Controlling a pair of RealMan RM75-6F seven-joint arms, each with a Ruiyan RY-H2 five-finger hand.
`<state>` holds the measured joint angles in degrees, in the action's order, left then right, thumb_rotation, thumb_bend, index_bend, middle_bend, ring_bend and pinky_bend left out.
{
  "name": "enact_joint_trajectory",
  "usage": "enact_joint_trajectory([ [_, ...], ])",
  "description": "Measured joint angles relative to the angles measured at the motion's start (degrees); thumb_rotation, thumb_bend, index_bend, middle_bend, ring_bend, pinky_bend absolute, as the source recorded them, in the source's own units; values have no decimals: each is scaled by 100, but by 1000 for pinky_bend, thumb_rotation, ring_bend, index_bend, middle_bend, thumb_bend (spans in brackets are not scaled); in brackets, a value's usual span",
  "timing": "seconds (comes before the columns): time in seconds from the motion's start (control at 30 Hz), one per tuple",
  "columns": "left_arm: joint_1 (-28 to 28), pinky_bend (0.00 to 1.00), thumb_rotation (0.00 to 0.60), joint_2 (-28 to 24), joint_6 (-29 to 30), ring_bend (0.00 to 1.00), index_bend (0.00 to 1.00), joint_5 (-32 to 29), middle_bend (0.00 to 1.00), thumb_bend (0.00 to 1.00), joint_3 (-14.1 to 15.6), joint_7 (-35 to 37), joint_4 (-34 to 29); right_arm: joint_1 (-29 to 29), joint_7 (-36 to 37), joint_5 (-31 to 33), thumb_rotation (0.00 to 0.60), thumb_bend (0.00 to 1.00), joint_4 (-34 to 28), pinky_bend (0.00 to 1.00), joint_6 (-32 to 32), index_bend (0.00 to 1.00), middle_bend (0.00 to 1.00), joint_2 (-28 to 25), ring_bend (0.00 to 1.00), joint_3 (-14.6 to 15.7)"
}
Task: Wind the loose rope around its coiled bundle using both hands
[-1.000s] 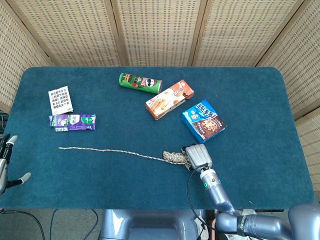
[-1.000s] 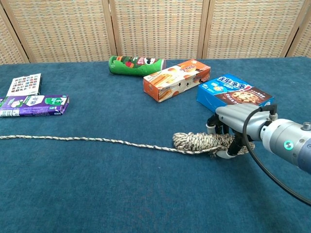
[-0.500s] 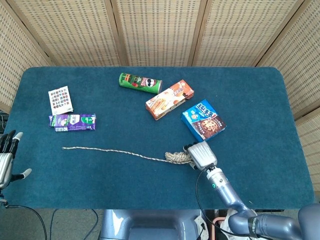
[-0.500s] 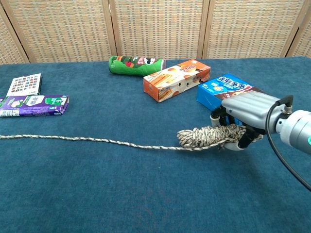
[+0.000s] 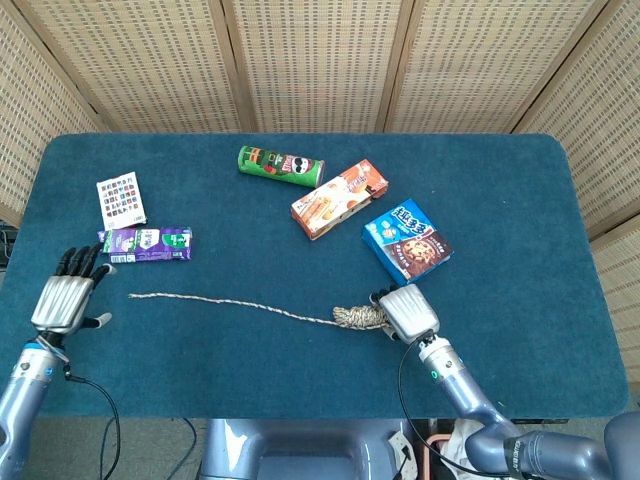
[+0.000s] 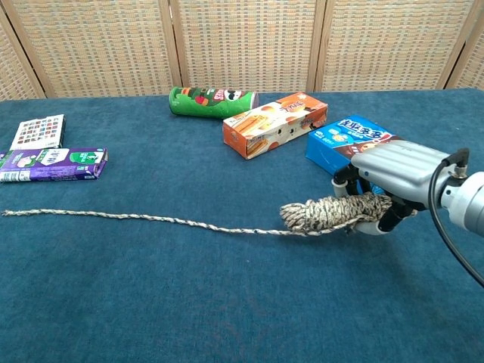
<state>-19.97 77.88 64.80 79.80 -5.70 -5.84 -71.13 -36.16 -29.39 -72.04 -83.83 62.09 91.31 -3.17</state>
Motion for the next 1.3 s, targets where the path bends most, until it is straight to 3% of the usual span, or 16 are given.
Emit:
enact_joint_trajectory([
  [0.27,-366,0,600,680,-391,0,396,-7,0,274,-23,258,660,56,35,0,600,474,46,693,-32,619,645,29,468,7],
  [0.63,-823,0,600,1596,-806,0,426,-104,0,298,-88,364,1408,102,29,-28,600,476,-13,694,-58,619,644,14,468,-34],
  [0.87,-957,0,600,1802,-936,0,466,-163,0,362,-65,368,1588,135,47,-32,600,484,16,694,-74,619,644,39,468,-36],
  [1.3,-1003,0,600,1805,-1018,0,501,-295,0,389,-36,216,1550,144,52,-75,600,484,-44,694,-99,621,647,31,468,-83],
])
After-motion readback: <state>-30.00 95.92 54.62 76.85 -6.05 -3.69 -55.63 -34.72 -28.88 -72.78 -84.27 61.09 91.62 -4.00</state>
